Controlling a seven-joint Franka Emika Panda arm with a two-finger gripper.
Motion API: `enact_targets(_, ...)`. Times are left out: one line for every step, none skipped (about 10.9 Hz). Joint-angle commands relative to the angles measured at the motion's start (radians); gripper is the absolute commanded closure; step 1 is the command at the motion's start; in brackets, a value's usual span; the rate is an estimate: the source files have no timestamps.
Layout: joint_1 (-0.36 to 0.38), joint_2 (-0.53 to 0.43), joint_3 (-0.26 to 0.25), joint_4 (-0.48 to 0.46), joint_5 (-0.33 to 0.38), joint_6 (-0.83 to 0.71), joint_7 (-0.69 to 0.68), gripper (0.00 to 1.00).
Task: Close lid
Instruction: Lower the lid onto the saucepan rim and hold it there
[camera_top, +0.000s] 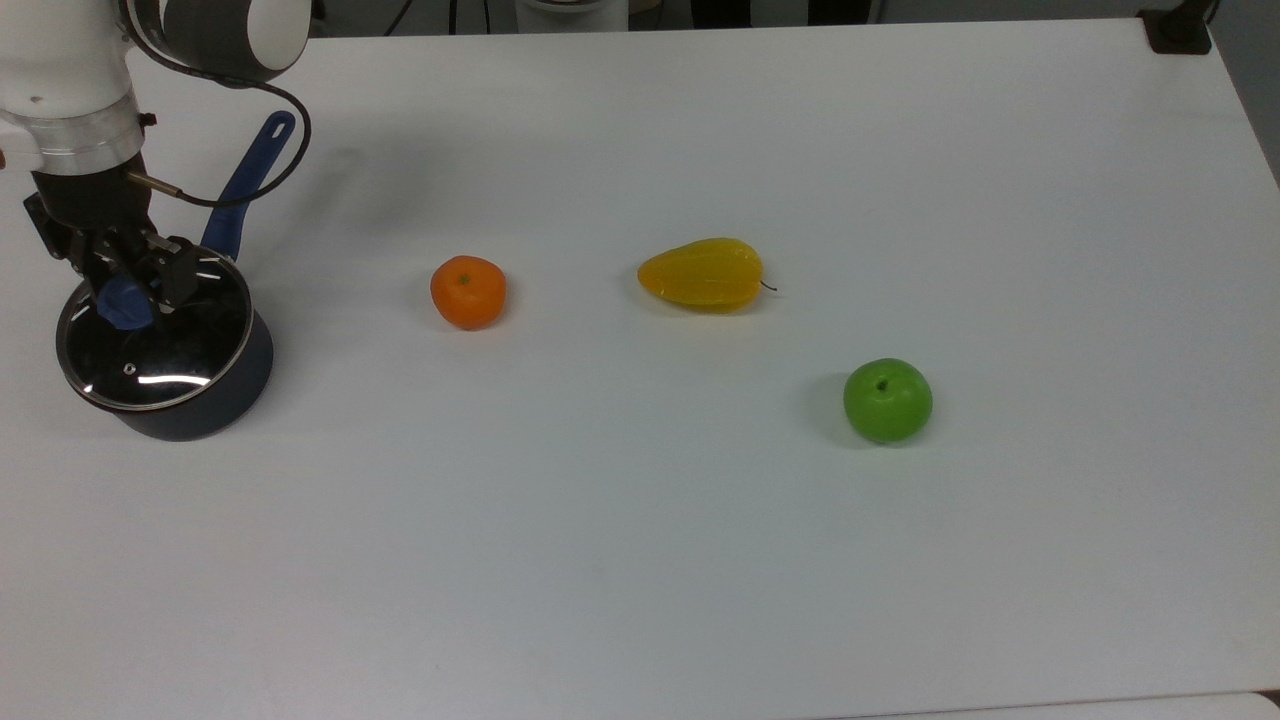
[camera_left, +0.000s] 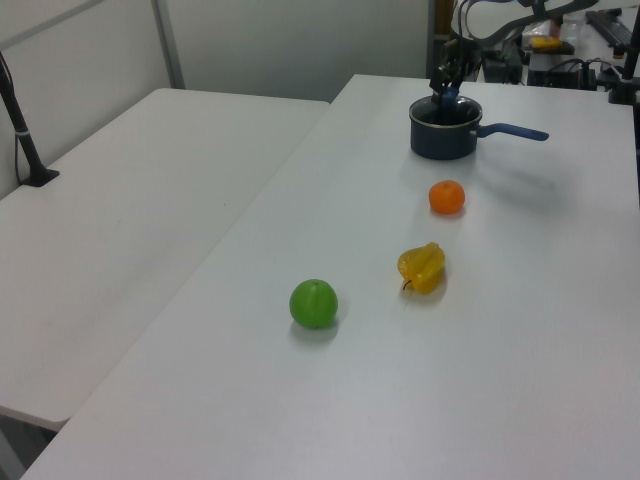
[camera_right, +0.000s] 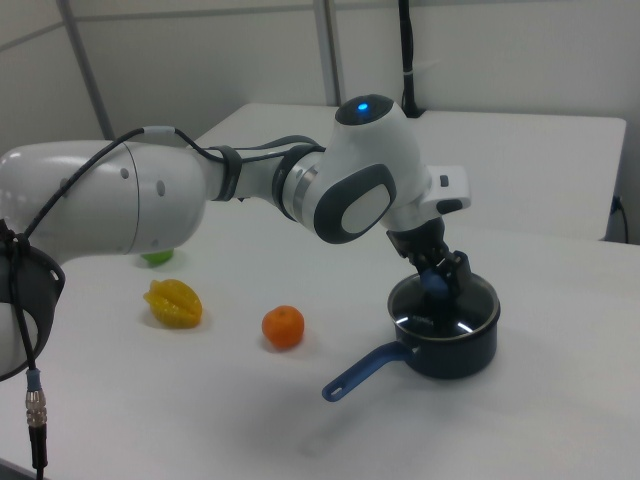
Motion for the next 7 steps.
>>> enact_targets(-0.001, 0.002, -0.001, 0.001, 0.009, 0.015, -0.012, 0.38)
enact_targets(-0.001, 0.002, -0.001, 0.002, 0.015, 0.015, -0.009, 0.23)
enact_targets(-0.001, 0.002, -0.001, 0.003, 0.018, 0.015, -0.005, 0.0)
enact_targets(0.002, -0.001, -0.001, 0.003, 0.017, 0.013, -0.005, 0.0)
enact_targets(0.006, -0.012, -0.002, 0.003, 0.015, 0.006, -0.007, 0.0)
enact_targets(0.009, -0.043, 0.002, 0.004, 0.012, -0.003, -0.005, 0.0)
enact_targets(0.018, -0.082, 0.008, -0.004, 0.006, -0.016, 0.011, 0.0)
